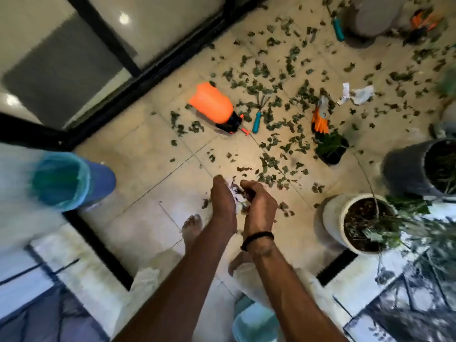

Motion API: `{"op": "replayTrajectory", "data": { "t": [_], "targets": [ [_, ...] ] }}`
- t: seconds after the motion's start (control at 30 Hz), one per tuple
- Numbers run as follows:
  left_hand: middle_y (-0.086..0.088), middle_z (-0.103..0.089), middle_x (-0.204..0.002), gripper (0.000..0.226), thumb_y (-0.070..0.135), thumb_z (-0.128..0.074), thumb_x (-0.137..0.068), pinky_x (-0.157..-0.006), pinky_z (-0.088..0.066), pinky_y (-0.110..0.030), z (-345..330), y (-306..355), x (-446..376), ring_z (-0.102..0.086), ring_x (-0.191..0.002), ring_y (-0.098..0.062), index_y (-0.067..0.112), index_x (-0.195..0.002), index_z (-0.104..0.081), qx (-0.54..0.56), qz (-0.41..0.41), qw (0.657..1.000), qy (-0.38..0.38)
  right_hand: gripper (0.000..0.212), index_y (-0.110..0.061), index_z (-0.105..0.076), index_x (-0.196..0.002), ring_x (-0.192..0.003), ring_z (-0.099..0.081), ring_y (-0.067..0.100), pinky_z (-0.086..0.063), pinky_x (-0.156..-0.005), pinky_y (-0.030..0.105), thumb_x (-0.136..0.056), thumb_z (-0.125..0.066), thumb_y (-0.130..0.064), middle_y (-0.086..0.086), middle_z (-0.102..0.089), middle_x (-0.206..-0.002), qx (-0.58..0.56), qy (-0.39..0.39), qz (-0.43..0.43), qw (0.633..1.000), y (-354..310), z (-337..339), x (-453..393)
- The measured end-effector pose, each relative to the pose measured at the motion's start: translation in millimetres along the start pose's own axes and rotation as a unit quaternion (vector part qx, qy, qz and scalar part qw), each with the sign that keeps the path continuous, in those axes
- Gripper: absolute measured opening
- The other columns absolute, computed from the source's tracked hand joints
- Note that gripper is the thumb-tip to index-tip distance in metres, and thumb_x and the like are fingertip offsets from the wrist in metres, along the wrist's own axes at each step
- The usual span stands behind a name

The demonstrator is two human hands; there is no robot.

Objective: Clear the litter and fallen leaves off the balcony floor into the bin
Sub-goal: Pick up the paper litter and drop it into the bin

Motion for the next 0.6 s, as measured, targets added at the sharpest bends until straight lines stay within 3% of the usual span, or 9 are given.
{"op": "replayTrajectory", "data": {
  "t": [0.03,0.1,0.23,0.33,0.47,0.53,0.6],
  "targets": [
    [0.000,-0.062,-0.058,0.045,0.034,-0.036,-0.106,-0.058,-0.045,-0.022,9.8,10.6,12.6,-0.058,-0.053,-0.016,0.012,-0.073,-0.056,0.002,-0.005,1.000,-0.002,0.020,-0.012,-0.081,-0.088,-0.075,-0.070,0.005,-0.056,-0.076,0.029,-0.095,-0.064,-0.021,-0.007,-0.078,-0.081,0.029,-0.013,0.014,0.999,-4.4,-11.3,17.2],
    [0.007,-0.055,-0.048,0.042,0.025,-0.039,-0.104,-0.055,-0.042,-0.022,30.0,31.3,31.8,-0.054,-0.048,-0.013,0.018,-0.064,-0.052,0.015,-0.032,0.999,-0.012,0.018,-0.018,-0.080,-0.083,-0.073,-0.068,0.004,-0.055,-0.073,0.024,-0.096,-0.068,-0.026,-0.009,-0.076,-0.076,0.105,-0.052,0.068,0.991,-7.9,-36.6,47.5],
    [0.007,-0.055,-0.060,0.024,0.026,-0.055,-0.088,-0.063,-0.044,-0.030,101.1,83.0,53.4,-0.051,-0.064,-0.016,0.018,-0.066,-0.052,0.046,-0.086,0.995,0.037,0.012,-0.025,-0.080,-0.093,-0.088,-0.072,0.003,-0.056,-0.082,0.023,-0.094,-0.071,-0.017,-0.010,-0.078,-0.091,0.188,-0.125,0.114,0.968,12.6,-101.0,102.6],
    [0.003,-0.068,-0.077,0.025,0.024,-0.056,-0.102,-0.067,-0.052,-0.026,178.7,121.6,46.4,-0.064,-0.073,-0.014,0.016,-0.080,-0.065,0.074,-0.112,0.986,0.094,0.015,-0.028,-0.079,-0.092,-0.086,-0.071,-0.002,-0.054,-0.077,0.018,-0.096,-0.070,-0.018,-0.015,-0.077,-0.088,0.227,-0.174,0.113,0.952,47.2,-166.3,142.6],
    [-0.003,-0.071,-0.077,0.028,0.026,-0.054,-0.105,-0.062,-0.054,-0.020,286.3,167.6,16.0,-0.066,-0.072,-0.013,0.005,-0.091,-0.067,0.086,-0.104,0.981,0.139,0.015,-0.022,-0.081,-0.098,-0.090,-0.073,0.006,-0.058,-0.081,0.025,-0.098,-0.065,-0.020,-0.008,-0.079,-0.092,0.273,-0.222,0.068,0.934,123.4,-257.2,182.6],
    [-0.010,-0.075,-0.092,0.033,0.033,-0.056,-0.102,-0.075,-0.058,-0.028,344.7,192.6,-0.7,-0.070,-0.081,-0.017,0.004,-0.097,-0.071,0.090,-0.090,0.978,0.167,0.018,-0.017,-0.081,-0.096,-0.090,-0.074,0.014,-0.059,-0.081,0.030,-0.099,-0.064,-0.021,-0.002,-0.079,-0.091,0.277,-0.242,0.031,0.930,166.3,-305.8,203.0],
    [-0.006,-0.076,-0.105,0.048,0.057,-0.058,-0.088,-0.091,-0.059,-0.042,392.9,207.5,-22.4,-0.071,-0.097,-0.024,0.016,-0.106,-0.075,0.095,-0.071,0.976,0.180,0.020,-0.011,-0.080,-0.093,-0.079,-0.072,0.013,-0.059,-0.072,0.028,-0.099,-0.064,-0.023,0.001,-0.078,-0.084,0.269,-0.244,-0.003,0.932,199.6,-349.2,217.1]
  ]
}}
Point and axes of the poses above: each hand's wrist, its own x-axis away from the middle knuckle, its own z-axis out of the back of the hand, y = z × x, the point moved 8 cm from there along -x, towards the middle knuckle
